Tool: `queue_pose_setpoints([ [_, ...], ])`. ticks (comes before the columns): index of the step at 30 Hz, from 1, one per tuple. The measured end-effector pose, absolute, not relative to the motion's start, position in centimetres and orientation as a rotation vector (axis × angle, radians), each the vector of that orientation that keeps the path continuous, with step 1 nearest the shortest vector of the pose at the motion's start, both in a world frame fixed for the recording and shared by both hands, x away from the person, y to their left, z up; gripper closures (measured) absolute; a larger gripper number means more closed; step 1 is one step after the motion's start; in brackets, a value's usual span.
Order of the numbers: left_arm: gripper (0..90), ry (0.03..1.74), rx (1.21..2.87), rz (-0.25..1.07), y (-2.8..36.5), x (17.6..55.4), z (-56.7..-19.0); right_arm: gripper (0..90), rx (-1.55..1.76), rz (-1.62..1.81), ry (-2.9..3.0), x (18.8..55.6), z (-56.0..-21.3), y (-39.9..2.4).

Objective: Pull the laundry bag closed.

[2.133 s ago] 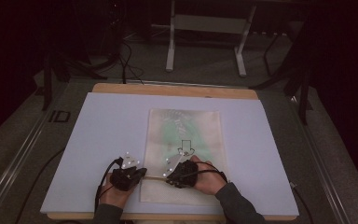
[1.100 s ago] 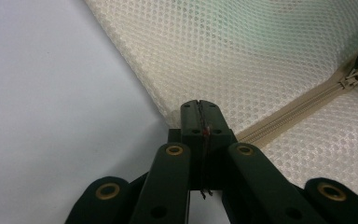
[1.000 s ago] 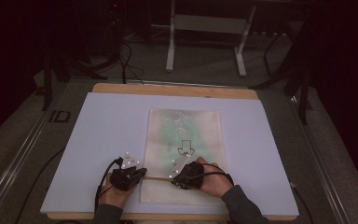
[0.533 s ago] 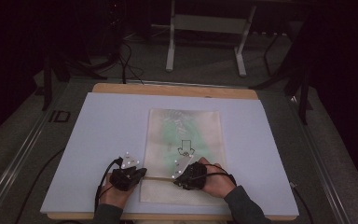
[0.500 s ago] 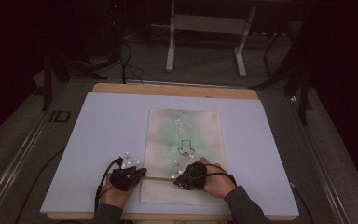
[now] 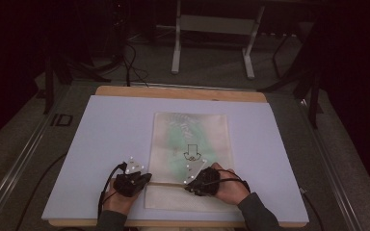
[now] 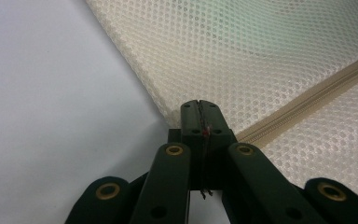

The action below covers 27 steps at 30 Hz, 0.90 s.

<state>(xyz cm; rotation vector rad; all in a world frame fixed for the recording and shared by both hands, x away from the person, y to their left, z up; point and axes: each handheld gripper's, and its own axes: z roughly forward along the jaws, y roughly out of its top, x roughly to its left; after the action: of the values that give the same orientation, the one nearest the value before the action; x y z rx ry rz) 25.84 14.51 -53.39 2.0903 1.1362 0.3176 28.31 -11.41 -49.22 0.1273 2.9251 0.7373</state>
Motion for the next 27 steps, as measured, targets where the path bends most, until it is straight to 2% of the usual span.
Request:
queue_pose_setpoints([
  [27,89.4,1.138,2.089,0.317,14.5,25.8,-53.4,82.4,0.174,0.744,2.922,28.2,-49.5,-13.8],
])
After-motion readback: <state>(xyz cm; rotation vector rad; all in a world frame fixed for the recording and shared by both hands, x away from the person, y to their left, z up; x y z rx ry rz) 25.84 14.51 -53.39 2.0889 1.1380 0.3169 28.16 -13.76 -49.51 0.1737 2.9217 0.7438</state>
